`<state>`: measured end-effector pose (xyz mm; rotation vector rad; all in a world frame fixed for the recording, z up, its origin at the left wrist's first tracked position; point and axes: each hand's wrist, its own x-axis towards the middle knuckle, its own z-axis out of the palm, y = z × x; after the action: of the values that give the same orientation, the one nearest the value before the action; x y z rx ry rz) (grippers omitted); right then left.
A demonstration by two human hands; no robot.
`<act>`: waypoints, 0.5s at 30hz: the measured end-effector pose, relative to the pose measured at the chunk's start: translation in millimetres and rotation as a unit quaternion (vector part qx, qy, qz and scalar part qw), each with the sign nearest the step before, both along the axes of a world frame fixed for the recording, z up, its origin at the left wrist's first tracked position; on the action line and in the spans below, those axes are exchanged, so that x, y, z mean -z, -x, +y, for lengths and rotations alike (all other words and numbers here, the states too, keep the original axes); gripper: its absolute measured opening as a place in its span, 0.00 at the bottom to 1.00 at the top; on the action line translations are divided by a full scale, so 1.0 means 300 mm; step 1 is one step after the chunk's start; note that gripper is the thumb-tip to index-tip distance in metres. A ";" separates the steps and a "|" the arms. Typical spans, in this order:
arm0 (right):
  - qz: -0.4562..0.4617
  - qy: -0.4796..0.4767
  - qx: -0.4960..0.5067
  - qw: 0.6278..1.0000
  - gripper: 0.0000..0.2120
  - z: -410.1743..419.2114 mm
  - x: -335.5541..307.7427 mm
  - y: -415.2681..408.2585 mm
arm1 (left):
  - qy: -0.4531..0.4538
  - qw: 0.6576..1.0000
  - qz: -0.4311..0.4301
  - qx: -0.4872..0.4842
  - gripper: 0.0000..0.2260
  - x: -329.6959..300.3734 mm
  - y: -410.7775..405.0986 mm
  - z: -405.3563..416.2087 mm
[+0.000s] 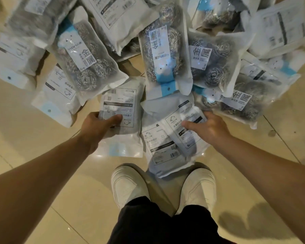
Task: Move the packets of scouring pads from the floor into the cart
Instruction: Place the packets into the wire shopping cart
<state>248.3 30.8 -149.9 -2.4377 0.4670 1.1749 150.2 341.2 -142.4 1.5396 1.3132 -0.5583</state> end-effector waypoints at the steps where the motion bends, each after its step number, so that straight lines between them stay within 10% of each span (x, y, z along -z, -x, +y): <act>1: 0.020 -0.020 0.003 1.000 0.40 -0.004 -0.019 0.003 | 0.021 1.000 0.003 -0.007 0.18 -0.012 0.010 -0.010; 15: 0.074 -0.183 0.187 0.962 0.30 -0.118 -0.719 0.176 | 0.140 0.989 -0.045 0.012 0.22 -0.687 0.207 -0.229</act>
<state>195.4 -4.5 65.7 -1.8591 0.6552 1.1609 88.2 272.5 63.9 1.3347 1.0968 -0.6517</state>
